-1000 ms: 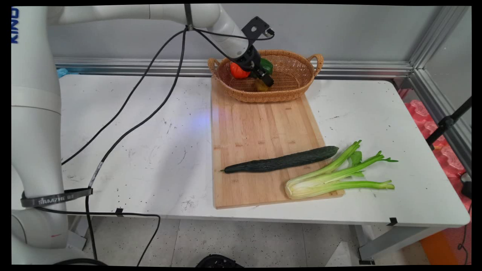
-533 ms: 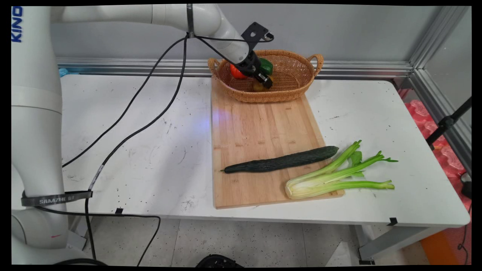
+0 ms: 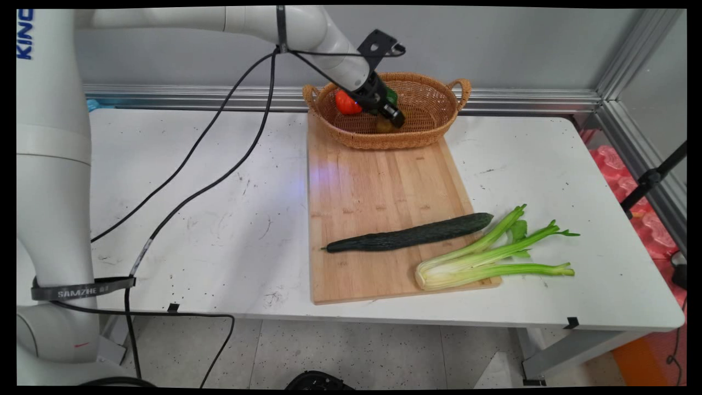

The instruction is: Place the picked object on the cutting board

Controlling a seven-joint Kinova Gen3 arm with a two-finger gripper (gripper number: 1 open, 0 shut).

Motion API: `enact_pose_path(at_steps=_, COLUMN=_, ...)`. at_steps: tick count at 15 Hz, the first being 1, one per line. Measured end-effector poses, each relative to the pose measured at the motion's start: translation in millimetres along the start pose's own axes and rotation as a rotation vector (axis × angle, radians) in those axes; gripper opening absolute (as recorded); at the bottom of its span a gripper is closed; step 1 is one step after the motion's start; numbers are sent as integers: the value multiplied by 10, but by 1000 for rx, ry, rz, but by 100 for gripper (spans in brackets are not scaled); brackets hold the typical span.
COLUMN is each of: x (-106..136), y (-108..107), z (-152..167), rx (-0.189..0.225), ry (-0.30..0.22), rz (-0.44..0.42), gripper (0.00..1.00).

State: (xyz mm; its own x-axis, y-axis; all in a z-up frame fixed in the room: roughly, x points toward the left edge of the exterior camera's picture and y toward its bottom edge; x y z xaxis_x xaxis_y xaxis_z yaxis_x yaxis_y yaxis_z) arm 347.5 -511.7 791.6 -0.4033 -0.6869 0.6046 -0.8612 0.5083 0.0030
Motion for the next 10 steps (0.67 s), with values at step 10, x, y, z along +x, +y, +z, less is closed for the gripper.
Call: enact_pose_path(at_steps=10, x=558, y=321, z=-596, rx=-30, ry=51, rz=196, gripper=0)
